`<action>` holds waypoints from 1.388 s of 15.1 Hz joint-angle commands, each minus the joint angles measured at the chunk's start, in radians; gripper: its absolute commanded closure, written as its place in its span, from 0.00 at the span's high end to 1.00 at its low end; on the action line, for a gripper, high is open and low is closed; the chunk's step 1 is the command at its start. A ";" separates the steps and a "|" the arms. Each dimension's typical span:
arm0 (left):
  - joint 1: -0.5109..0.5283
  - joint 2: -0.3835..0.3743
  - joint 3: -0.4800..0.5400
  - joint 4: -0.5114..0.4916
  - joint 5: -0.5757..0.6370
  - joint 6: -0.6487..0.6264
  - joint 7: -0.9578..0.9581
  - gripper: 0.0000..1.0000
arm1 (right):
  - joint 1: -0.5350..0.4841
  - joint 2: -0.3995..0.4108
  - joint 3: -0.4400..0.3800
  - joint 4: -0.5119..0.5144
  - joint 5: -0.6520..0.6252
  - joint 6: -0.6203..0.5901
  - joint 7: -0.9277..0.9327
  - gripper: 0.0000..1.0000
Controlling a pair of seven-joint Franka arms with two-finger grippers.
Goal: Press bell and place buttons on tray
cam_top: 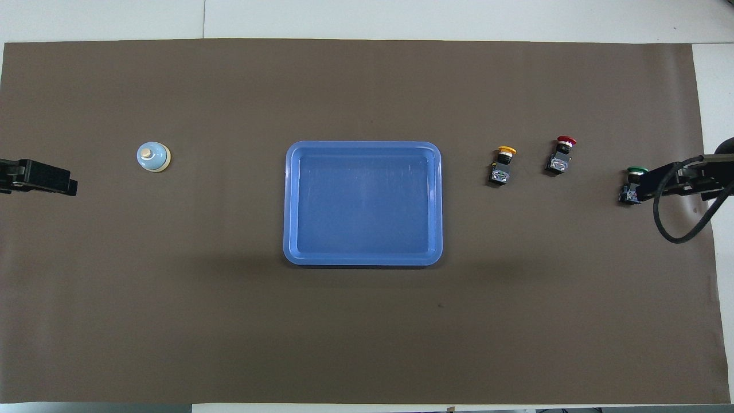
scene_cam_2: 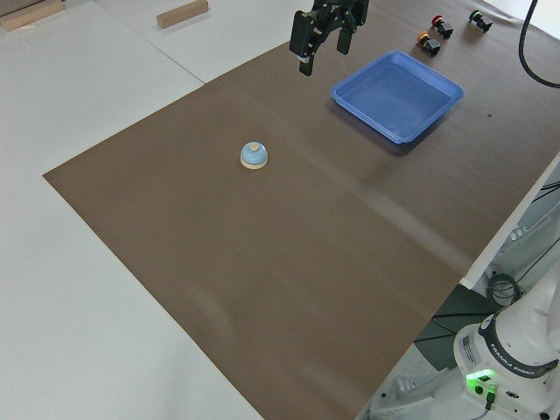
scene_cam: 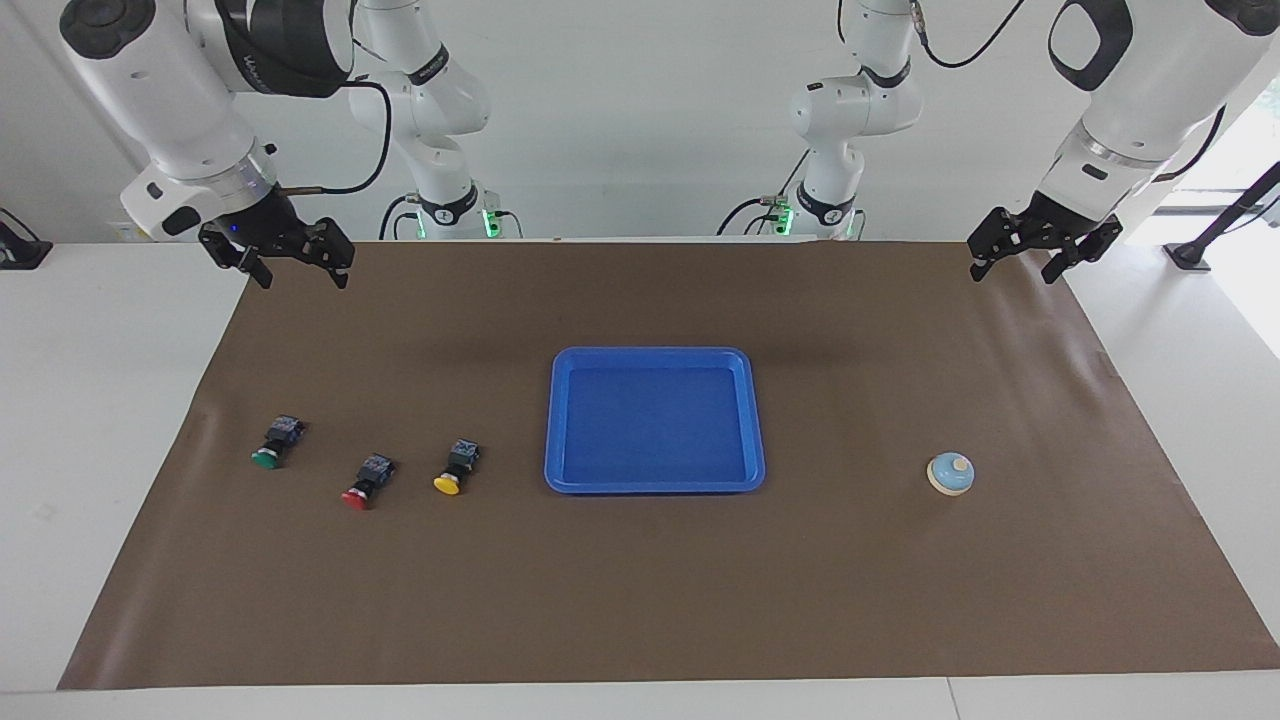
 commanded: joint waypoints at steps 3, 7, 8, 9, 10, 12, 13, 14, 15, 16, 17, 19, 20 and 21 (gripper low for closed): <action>-0.014 -0.009 -0.002 -0.009 0.002 0.004 -0.025 1.00 | -0.018 -0.018 0.015 -0.018 -0.006 -0.005 -0.021 1.00; -0.010 -0.023 0.000 -0.048 0.004 0.045 -0.019 1.00 | -0.018 -0.018 0.015 -0.018 -0.006 -0.005 -0.021 1.00; -0.006 -0.017 0.000 -0.051 0.004 0.059 -0.019 0.89 | -0.018 -0.018 0.015 -0.018 -0.006 -0.005 -0.022 1.00; -0.002 -0.004 -0.002 -0.051 0.004 0.080 -0.017 0.60 | -0.018 -0.018 0.015 -0.018 -0.006 -0.005 -0.023 1.00; 0.001 0.009 -0.002 -0.051 0.004 0.103 -0.017 0.31 | -0.018 -0.018 0.014 -0.018 -0.006 -0.005 -0.021 1.00; 0.003 0.063 0.000 -0.046 0.004 0.151 -0.017 0.00 | -0.018 -0.018 0.015 -0.018 -0.006 -0.005 -0.022 1.00; 0.003 0.094 0.000 -0.046 0.004 0.192 -0.017 0.00 | -0.018 -0.018 0.015 -0.018 -0.006 -0.005 -0.021 1.00; 0.003 0.129 0.000 -0.045 0.004 0.228 -0.019 0.00 | -0.018 -0.018 0.015 -0.018 -0.006 -0.005 -0.021 1.00; 0.004 0.164 0.003 -0.037 0.005 0.251 -0.019 0.00 | -0.018 -0.018 0.015 -0.018 -0.006 -0.005 -0.022 1.00; 0.004 0.204 0.003 -0.007 0.016 0.266 -0.017 0.00 | -0.018 -0.018 0.015 -0.018 -0.006 -0.005 -0.021 1.00; 0.004 0.256 0.003 0.035 0.033 0.266 -0.017 0.00 | -0.018 -0.018 0.015 -0.018 -0.006 -0.005 -0.022 1.00; 0.004 0.318 0.006 0.072 0.036 0.289 -0.017 0.00 | -0.018 -0.018 0.014 -0.018 -0.006 -0.005 -0.021 1.00; 0.009 0.327 0.006 0.066 0.037 0.341 -0.017 0.00 | -0.018 -0.018 0.015 -0.018 -0.006 -0.005 -0.021 1.00; 0.023 0.339 0.006 0.057 0.039 0.375 -0.017 0.00 | -0.018 -0.018 0.015 -0.018 -0.006 -0.005 -0.022 1.00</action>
